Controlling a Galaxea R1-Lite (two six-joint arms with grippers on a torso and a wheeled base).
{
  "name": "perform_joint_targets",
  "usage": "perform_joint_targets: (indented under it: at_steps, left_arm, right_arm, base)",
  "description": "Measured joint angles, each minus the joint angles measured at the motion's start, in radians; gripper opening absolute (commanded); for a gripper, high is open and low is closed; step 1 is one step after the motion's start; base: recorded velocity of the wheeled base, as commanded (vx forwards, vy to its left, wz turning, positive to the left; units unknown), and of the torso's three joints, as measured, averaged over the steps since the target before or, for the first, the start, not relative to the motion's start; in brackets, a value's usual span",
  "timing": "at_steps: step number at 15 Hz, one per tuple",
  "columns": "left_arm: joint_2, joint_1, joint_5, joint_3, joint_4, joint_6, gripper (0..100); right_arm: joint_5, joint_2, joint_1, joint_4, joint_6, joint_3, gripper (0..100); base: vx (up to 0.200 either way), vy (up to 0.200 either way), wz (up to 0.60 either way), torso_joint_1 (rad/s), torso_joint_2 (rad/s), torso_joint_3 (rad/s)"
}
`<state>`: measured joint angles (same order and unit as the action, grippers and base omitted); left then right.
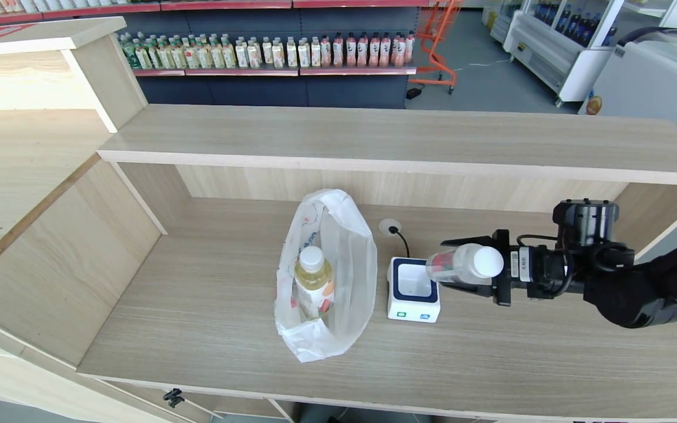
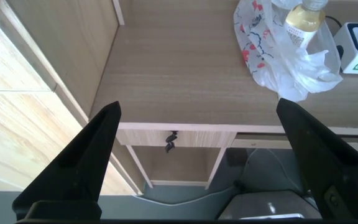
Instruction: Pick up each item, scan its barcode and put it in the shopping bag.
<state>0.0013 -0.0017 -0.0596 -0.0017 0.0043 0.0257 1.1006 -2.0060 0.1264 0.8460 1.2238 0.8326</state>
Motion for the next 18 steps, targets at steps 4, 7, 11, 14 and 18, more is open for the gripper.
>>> perform_joint_targets:
  at_steps: [4, 7, 11, 14, 18]
  left_arm:
    - [0.000, 0.000, 0.000, 0.000, 0.000, 0.000, 100]
    - [0.000, 0.000, 0.000, 0.000, 0.000, 0.000, 100]
    - [0.000, 0.000, 0.000, 0.000, 0.000, 0.000, 100]
    - [0.000, 0.000, 0.000, 0.000, 0.000, 0.000, 100]
    - [0.000, 0.000, 0.000, 0.000, 0.000, 0.000, 100]
  right_arm:
    - [0.003, -0.054, 0.004, -0.001, 0.008, 0.069, 0]
    - [0.004, -0.093, 0.021, -0.001, 0.012, 0.122, 0]
    - [0.004, -0.143, 0.045, -0.001, 0.014, 0.187, 0]
    - [0.007, -0.178, 0.056, 0.002, 0.024, 0.225, 0]
    - [0.005, -0.209, 0.069, 0.000, 0.028, 0.254, 0]
  base:
    - [0.000, 0.000, 0.00, 0.000, 0.00, 0.000]
    - [0.000, 0.000, 0.00, 0.000, 0.00, 0.000]
    - [0.000, 0.000, 0.00, 0.000, 0.00, 0.000]
    - [0.000, 0.000, 0.00, 0.000, 0.00, 0.000]
    - [0.000, 0.000, 0.00, 0.000, 0.00, 0.000]
